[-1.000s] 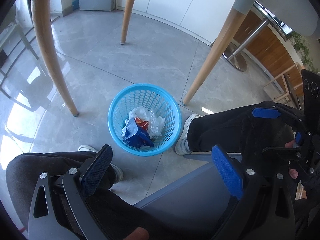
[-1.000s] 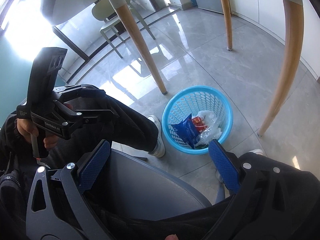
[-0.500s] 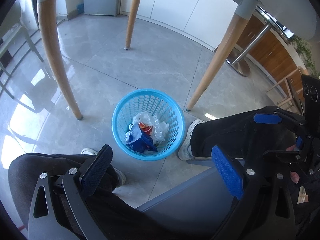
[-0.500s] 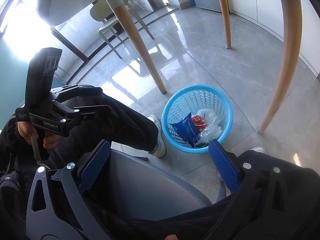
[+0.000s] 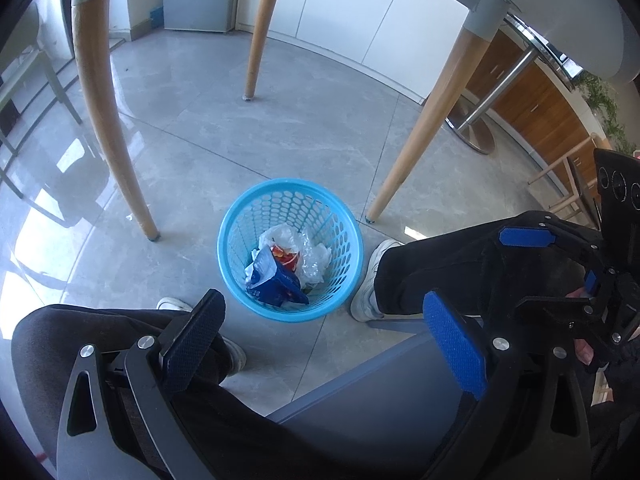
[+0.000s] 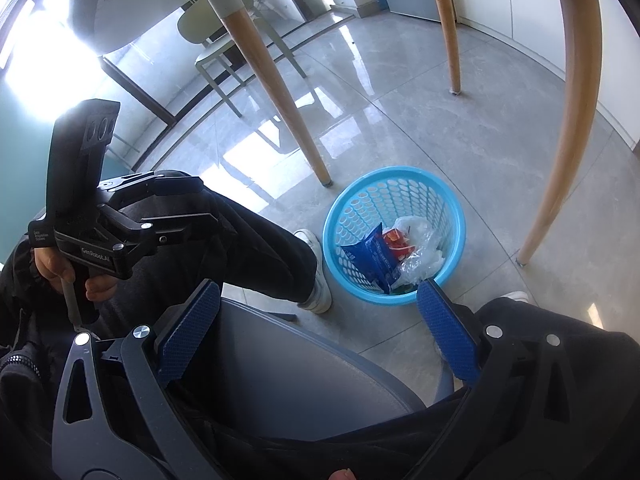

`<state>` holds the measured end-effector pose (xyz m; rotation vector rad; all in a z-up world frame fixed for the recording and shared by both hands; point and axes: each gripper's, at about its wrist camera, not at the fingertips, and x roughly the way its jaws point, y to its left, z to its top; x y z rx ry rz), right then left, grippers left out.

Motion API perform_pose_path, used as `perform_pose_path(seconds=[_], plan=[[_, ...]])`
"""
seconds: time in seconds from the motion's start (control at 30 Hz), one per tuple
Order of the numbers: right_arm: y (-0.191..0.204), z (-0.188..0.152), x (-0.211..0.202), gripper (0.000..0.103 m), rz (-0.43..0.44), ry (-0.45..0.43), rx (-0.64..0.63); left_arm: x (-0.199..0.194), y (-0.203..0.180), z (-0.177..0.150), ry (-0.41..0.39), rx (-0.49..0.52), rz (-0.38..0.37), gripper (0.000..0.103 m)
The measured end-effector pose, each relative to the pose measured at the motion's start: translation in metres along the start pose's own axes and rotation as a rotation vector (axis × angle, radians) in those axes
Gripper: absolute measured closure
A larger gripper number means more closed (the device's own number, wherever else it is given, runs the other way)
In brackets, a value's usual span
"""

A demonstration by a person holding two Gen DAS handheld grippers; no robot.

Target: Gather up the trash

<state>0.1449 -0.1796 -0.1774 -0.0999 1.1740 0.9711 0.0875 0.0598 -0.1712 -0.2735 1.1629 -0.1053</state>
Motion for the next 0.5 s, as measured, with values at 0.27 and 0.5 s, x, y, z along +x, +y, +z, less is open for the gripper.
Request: perform_pose_path(seconds=[0.27, 0.5], plan=[[0.0006, -0.0011, 0.0006, 0.009, 0.001, 0.0, 0.001, -0.0007, -0.0013, -0.0007, -0.005, 0.012, 0.011, 0.006], [-0.0001, -0.0004, 0.0004, 0.009, 0.003, 0.0, 0.001, 0.0019, -0.0038, -0.0022, 0.006, 0.037, 0.008, 0.006]])
